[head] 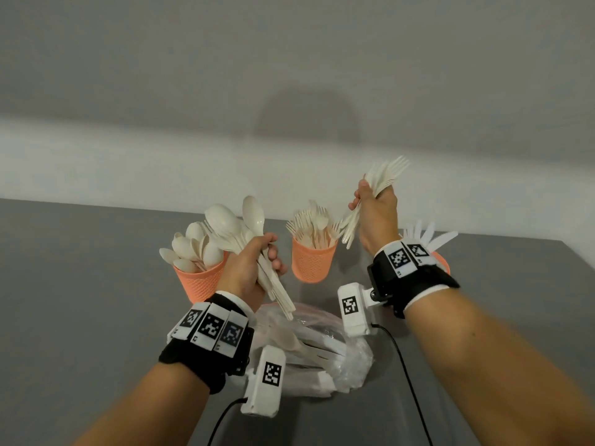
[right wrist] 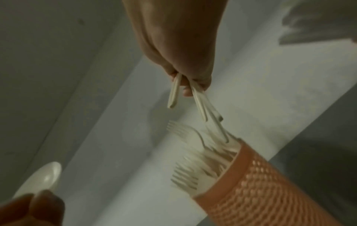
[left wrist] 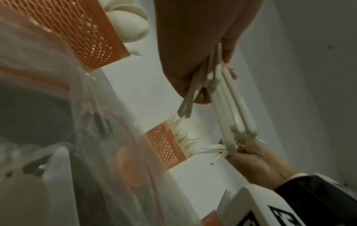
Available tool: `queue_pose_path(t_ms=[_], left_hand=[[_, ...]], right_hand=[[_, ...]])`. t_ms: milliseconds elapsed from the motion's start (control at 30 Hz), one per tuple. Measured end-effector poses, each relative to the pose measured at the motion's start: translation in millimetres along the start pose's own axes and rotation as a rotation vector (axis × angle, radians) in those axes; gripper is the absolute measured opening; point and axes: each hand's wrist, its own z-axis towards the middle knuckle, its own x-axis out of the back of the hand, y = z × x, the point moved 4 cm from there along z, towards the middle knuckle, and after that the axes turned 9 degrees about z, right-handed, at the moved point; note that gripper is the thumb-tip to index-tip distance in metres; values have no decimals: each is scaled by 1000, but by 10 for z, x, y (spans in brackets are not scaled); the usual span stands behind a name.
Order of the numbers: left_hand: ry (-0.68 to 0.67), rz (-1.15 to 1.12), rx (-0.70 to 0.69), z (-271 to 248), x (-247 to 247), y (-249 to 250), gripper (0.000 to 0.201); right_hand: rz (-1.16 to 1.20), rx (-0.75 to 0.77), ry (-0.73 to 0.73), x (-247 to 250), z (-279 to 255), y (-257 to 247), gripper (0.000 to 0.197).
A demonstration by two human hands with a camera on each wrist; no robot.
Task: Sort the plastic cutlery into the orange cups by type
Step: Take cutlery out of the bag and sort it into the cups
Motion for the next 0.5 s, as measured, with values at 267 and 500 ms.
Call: queue_pose_path(t_ms=[267, 500], left_hand=[[1, 20, -11, 67, 50, 51, 16], [6, 25, -5, 117, 73, 18, 15]], right_hand=[[-71, 49, 49, -222, 61, 383, 34], [-236, 92, -10, -232, -16, 620, 49]])
